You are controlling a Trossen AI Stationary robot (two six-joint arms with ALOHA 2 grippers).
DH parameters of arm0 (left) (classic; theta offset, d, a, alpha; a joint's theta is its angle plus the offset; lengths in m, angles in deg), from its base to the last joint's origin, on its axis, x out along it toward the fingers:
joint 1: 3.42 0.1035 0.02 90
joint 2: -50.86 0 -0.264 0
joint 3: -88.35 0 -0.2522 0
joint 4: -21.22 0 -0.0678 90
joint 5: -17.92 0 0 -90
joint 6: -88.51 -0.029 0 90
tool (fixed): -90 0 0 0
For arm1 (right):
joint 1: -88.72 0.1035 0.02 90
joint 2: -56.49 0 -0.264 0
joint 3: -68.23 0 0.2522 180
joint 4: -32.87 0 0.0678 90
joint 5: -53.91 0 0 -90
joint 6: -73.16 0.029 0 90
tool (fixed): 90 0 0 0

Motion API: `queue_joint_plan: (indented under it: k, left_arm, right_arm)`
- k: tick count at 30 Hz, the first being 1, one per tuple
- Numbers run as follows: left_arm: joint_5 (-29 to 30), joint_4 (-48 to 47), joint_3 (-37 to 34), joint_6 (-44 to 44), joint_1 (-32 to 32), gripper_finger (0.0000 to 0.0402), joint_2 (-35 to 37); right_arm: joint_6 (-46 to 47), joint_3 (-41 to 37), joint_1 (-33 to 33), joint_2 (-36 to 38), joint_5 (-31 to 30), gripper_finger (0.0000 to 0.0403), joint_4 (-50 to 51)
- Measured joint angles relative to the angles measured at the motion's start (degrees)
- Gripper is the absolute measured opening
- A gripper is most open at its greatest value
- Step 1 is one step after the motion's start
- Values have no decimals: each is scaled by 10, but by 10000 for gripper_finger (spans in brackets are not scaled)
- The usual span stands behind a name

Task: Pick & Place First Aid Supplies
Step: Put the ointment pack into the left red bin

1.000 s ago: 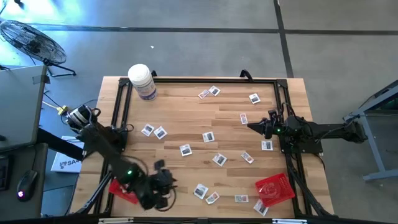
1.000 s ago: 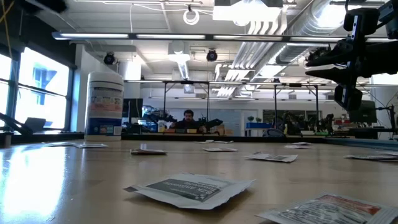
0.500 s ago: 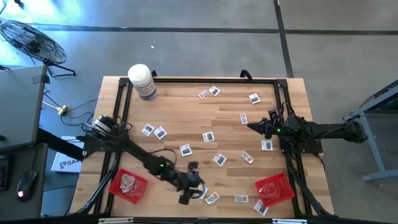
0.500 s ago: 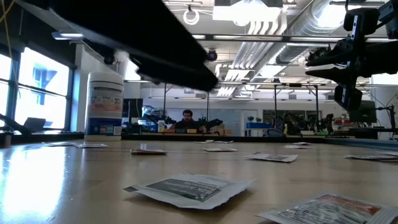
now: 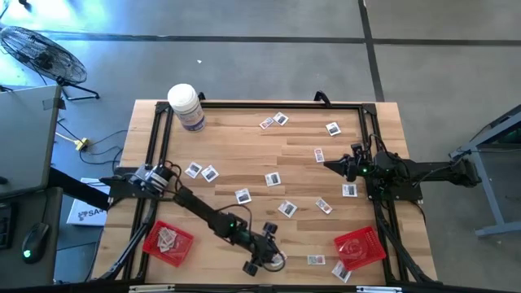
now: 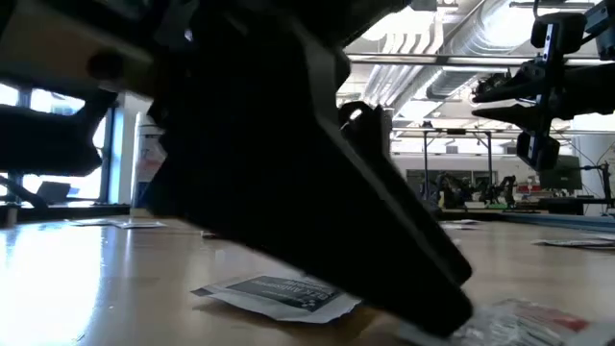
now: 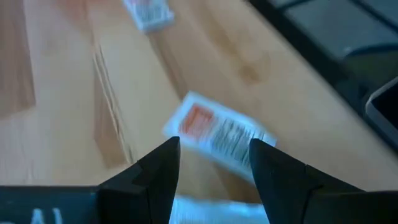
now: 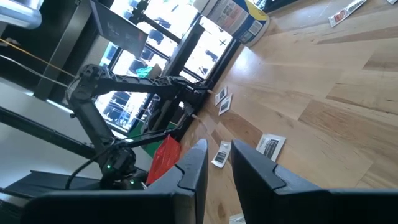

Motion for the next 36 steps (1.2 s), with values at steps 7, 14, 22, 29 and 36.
queue_joint_plan:
  k: [7, 14, 22, 29, 36]
  left_arm:
    - [-27, 26, 2, -1, 0, 190, 1]
    - [-28, 48, 2, 3, 0, 190, -26]
    - [27, 27, 2, 4, 5, 190, -23]
    - [66, -47, 4, 76, 63, 190, -7]
    - [106, -143, 5, 145, 103, 190, -6]
  right_arm:
    - [0, 0, 0, 0, 0, 64, -1]
    - [0, 0, 0, 0, 0, 64, -3]
    - [0, 0, 0, 0, 0, 64, 0]
    - [0, 0, 0, 0, 0, 64, 0]
    - [0, 0, 0, 0, 0, 64, 2]
